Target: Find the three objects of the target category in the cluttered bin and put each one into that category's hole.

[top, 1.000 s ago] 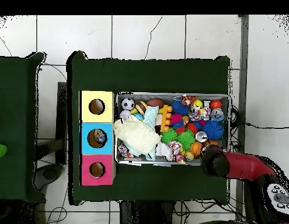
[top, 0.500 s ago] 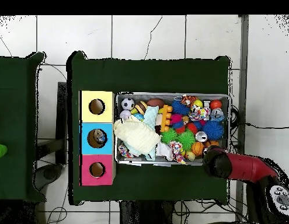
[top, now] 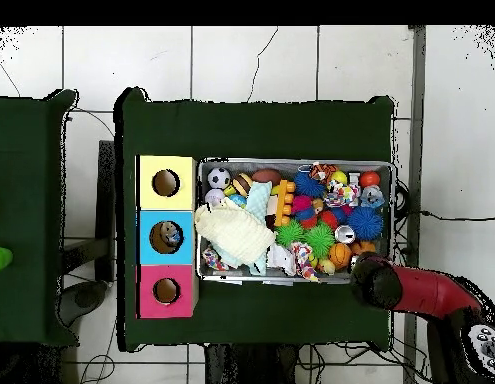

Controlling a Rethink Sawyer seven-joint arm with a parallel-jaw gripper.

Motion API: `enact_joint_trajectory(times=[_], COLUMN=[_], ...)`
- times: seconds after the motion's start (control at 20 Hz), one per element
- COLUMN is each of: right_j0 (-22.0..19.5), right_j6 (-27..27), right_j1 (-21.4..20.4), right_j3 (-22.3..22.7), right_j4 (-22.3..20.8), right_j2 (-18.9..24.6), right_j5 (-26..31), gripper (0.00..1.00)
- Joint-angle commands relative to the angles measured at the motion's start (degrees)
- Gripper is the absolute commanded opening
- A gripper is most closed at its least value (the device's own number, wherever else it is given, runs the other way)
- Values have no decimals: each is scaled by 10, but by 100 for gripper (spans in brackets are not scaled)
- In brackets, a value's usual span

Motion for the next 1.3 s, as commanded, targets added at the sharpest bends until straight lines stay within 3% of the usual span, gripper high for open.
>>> enact_joint_trajectory(times=[0.05,0.25,0.7,0.75,1.3], right_j0=[-32,-44,-38,-36,-31], right_j6=[-42,-25,-22,-22,-29], right_j1=[30,71,78,80,52], right_j3=[102,91,89,88,96], right_j4=[-11,-28,-28,-26,-11], right_j2=[28,32,24,22,30], right_j5=[89,45,65,70,99], gripper=[100,100,100,0,0])
